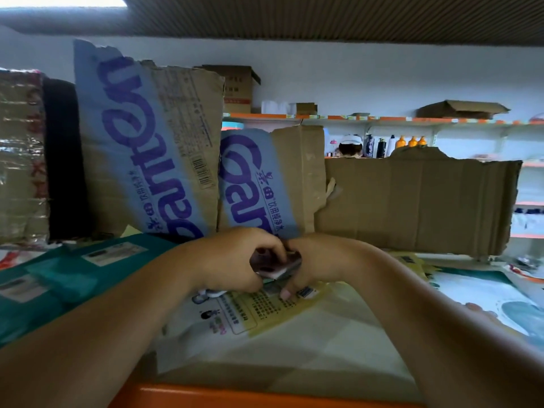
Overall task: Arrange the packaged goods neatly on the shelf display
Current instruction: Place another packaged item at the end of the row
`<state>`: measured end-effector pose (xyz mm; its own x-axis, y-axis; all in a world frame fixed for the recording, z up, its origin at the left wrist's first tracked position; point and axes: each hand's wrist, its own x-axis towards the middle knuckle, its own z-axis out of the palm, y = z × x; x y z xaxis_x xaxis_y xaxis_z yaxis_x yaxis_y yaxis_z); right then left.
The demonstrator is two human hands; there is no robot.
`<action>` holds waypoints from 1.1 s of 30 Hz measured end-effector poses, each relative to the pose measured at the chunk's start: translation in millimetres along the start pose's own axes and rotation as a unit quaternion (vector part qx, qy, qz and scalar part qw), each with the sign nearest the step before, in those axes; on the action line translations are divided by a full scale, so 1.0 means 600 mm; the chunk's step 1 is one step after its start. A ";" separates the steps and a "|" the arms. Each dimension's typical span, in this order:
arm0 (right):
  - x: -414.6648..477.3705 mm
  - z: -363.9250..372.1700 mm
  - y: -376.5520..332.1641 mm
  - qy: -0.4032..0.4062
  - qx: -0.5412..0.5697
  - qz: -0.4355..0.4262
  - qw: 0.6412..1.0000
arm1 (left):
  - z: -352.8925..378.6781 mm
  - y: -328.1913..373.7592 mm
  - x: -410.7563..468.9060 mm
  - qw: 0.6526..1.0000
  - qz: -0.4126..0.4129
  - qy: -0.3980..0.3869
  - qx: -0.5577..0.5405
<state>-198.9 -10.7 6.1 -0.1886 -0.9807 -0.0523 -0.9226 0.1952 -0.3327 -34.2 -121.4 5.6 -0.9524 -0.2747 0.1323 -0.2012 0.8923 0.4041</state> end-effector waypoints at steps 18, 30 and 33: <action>-0.006 -0.015 0.018 0.226 0.020 -0.106 0.968 | -0.015 0.018 -0.028 0.986 0.082 0.145 0.004; -0.053 -0.030 -0.019 0.403 -0.003 -0.192 0.895 | -0.058 0.021 -0.087 0.898 0.060 0.329 0.287; -0.066 -0.028 -0.042 0.427 -0.040 -0.227 0.874 | -0.069 0.021 -0.125 0.873 0.056 0.352 0.333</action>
<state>-173.8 23.7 32.4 0.0526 -0.5946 0.8023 -0.9816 -0.1785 -0.0679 44.1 -104.6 38.3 -0.6447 -0.1147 0.7557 -0.4270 0.8741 -0.2316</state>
